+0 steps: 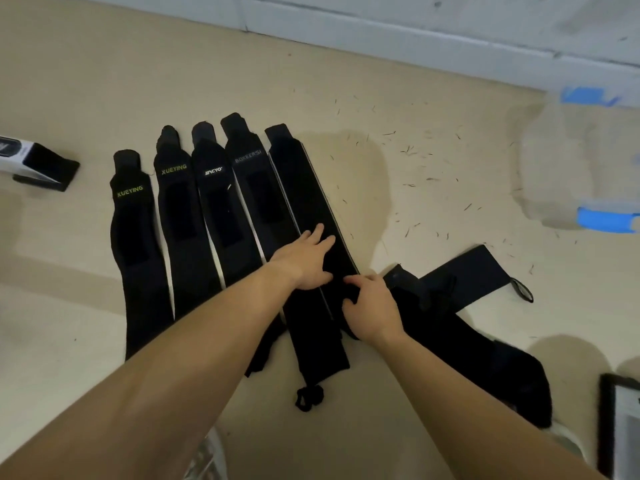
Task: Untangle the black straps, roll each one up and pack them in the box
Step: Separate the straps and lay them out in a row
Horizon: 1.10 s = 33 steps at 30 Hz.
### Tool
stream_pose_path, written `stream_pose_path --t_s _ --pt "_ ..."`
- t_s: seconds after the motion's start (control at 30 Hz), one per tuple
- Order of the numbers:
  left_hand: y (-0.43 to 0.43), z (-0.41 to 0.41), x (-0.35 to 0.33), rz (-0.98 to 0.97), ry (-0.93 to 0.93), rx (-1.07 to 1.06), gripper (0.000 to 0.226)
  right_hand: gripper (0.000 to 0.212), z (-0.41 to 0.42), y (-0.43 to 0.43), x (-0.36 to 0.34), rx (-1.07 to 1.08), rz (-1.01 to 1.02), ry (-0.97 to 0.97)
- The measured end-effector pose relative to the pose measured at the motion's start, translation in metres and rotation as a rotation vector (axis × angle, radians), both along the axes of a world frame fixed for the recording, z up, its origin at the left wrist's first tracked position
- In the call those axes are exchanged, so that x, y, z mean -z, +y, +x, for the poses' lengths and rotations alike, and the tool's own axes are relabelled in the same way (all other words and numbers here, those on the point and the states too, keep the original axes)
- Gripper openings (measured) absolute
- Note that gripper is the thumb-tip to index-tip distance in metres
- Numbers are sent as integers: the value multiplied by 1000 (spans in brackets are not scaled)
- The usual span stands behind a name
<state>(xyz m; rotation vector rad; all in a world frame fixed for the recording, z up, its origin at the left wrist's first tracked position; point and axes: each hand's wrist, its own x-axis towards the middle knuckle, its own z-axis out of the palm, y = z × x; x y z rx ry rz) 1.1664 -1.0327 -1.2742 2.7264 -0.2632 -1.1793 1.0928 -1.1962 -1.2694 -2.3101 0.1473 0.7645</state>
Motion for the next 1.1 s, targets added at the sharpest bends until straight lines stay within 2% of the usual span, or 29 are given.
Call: stream_pose_path --t_s 0.17,0.43,0.67,0.8,0.87,1.0,1.1 --pt "0 2 8 30 -28 -7 91 55 -5 2 -2 -40 -59 -73" --pt "4 13 12 32 -25 -18 94 24 -14 1 -6 -135 -270 -178" --pt "-8 10 2 88 26 -59 93 45 -37 -13 -15 -188 -218 -80" --pt "-30 -20 -2 112 -131 -31 89 48 -49 -22 -22 -182 -201 -30" --pt "-45 -39 -1 101 -139 2 86 52 -52 -24 -24 -177 -201 -11" --pt "-57 -58 8 120 -60 -8 94 55 -51 -29 -26 -50 -191 -8" --pt "-53 -54 13 103 -37 -33 98 60 -56 -31 -20 103 -84 27"
